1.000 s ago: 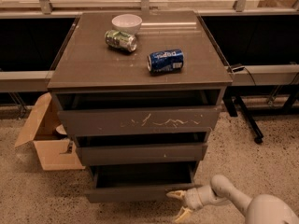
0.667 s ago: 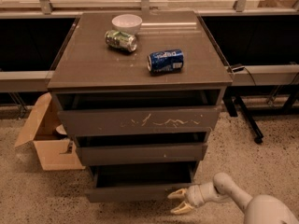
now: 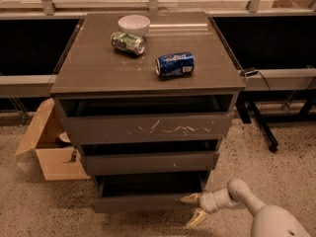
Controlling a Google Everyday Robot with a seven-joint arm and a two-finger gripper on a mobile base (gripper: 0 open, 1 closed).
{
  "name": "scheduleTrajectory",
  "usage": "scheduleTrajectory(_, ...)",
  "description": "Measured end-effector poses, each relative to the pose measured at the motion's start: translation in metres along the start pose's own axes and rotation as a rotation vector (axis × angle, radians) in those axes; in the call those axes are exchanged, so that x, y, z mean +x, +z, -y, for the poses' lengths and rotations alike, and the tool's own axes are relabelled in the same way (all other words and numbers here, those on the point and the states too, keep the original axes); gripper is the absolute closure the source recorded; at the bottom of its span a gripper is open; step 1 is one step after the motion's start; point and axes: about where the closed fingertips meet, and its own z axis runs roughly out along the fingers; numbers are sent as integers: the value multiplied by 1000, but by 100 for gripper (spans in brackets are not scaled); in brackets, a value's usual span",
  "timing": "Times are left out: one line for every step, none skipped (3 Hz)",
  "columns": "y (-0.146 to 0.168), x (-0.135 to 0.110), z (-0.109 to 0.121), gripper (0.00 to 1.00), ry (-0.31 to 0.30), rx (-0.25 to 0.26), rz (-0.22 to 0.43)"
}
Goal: Close bottom drawer
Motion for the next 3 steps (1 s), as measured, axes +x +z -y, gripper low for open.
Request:
scheduleTrajectory(-7, 10, 11, 1, 17, 18, -1)
scheduleTrajectory(-23, 18, 24, 0, 39, 52, 2)
scheduleTrajectory(-23, 18, 24, 0, 39, 52, 2)
